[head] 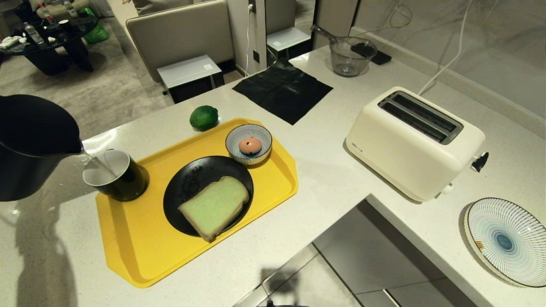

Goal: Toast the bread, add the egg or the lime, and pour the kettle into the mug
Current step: Pour water into a cup

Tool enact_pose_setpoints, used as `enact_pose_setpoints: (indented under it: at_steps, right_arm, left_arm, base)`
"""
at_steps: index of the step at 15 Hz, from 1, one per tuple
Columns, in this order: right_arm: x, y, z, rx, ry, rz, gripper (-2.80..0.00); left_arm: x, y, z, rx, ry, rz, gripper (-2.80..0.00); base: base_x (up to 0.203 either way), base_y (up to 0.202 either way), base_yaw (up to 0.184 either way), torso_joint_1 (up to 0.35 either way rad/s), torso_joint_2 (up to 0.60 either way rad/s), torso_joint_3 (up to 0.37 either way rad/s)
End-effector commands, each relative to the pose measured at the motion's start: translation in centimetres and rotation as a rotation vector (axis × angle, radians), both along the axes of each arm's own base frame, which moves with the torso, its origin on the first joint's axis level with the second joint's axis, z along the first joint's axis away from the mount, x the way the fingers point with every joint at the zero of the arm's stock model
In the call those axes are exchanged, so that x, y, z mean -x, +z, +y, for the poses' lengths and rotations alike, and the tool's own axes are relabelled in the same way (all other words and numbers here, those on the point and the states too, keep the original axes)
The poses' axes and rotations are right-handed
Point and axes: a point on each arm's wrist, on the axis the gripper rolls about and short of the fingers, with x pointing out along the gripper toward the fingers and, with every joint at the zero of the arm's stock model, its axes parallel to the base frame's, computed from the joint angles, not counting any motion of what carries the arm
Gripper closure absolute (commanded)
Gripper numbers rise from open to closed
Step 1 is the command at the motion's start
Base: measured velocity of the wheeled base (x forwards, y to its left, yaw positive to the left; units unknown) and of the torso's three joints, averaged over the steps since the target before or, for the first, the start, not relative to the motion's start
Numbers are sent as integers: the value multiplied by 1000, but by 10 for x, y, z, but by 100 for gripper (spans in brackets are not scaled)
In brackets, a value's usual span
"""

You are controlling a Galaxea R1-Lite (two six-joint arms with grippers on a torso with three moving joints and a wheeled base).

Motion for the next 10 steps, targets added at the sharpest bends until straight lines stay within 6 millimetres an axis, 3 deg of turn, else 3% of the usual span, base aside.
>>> enact_pose_setpoints:
  at_steps: [1,10]
  right_arm:
    - [-2,-7,0,0,0,27,0]
    - [-2,-7,0,0,0,27,0]
  left_arm:
    - [1,2,-1,25,9,-16,0]
    - [11,9,-7,263,48,-126,0]
  base:
    - [0,0,0,0,0,0]
    - [0,0,0,0,0,0]
